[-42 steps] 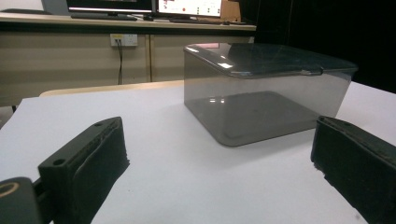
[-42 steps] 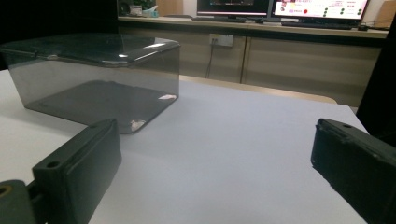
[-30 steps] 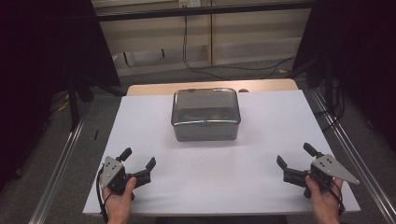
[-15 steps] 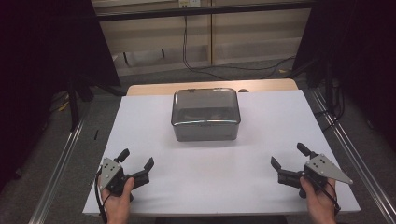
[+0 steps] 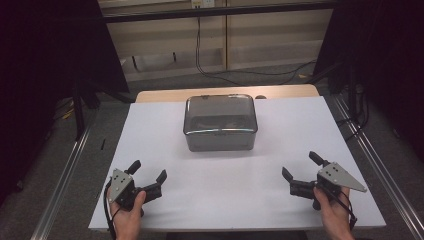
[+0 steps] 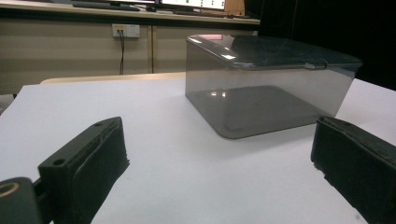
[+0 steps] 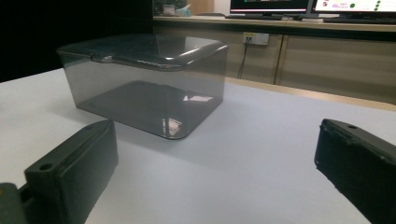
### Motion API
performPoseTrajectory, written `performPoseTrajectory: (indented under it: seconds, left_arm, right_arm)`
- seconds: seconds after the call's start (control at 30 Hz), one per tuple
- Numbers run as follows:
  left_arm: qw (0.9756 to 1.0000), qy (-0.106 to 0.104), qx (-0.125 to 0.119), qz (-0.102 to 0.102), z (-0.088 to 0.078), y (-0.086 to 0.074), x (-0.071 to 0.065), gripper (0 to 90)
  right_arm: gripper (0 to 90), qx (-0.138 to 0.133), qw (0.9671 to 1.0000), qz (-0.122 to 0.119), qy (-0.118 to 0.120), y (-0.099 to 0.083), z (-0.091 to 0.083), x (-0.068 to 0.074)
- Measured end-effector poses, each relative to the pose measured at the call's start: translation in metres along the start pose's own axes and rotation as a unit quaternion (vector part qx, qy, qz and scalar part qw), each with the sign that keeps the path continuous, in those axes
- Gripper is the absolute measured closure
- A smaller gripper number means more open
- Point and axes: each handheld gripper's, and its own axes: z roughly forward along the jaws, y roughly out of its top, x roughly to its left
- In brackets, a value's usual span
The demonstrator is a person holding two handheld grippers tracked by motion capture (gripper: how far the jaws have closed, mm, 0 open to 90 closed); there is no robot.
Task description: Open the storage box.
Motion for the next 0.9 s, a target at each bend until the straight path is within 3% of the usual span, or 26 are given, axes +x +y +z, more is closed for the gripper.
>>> performPoseTrajectory:
  seconds: [0.47,0.9]
  left_arm:
    - [1.0,0.003,0.001,0.003,-0.001,0.001,0.0,3.4]
    - [1.0,0.0,0.003,0.003,0.0,0.0,0.0,3.4]
  right_arm:
    - [0.0,-0.004,0.9993,0.009,0.035,0.007,0.018,0.013]
    - [0.0,-0.013,0.9966,-0.016,0.079,0.017,0.042,0.038]
